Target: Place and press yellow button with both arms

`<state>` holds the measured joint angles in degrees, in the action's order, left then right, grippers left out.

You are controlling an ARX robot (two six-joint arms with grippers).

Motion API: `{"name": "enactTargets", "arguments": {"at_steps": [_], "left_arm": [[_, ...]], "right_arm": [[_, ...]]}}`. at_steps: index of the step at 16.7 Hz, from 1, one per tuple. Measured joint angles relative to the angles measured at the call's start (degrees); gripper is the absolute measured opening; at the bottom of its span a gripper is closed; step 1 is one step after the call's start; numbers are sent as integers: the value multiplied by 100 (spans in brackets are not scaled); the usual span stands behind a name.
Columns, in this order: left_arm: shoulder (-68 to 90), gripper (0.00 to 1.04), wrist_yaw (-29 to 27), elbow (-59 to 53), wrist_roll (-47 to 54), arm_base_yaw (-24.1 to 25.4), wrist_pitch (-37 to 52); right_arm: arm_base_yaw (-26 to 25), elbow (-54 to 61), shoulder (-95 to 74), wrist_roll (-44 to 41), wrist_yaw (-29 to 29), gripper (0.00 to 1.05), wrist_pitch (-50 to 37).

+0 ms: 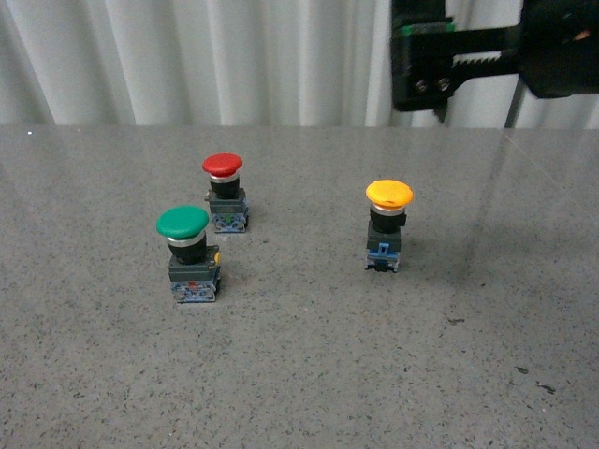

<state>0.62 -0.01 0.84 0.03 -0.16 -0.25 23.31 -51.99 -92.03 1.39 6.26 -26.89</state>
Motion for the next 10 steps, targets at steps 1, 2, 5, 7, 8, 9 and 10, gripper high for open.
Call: {"name": "enactTargets", "arguments": {"at_steps": [1,2,5,7,8,9,10], "left_arm": [[0,98,0,0,2,0,0],[0,98,-2,0,0,0,0],[0,98,0,0,2,0,0],[0,98,2,0,2,0,0],[0,98,0,0,0,0,0],[0,98,2,0,2,0,0],[0,98,-2,0,0,0,2]], "right_arm": [[125,-120,-173,-4,48,98,129],[223,-144,-245,-20,85,92,223],[308,-144,-334,-50,105,61,474],[295,-146,-437,-52,120,41,597],[293,-146,-455,-52,120,32,691],[295,-160,-481,-52,122,21,734],[295,-188,-522,-50,120,10,761]]}}
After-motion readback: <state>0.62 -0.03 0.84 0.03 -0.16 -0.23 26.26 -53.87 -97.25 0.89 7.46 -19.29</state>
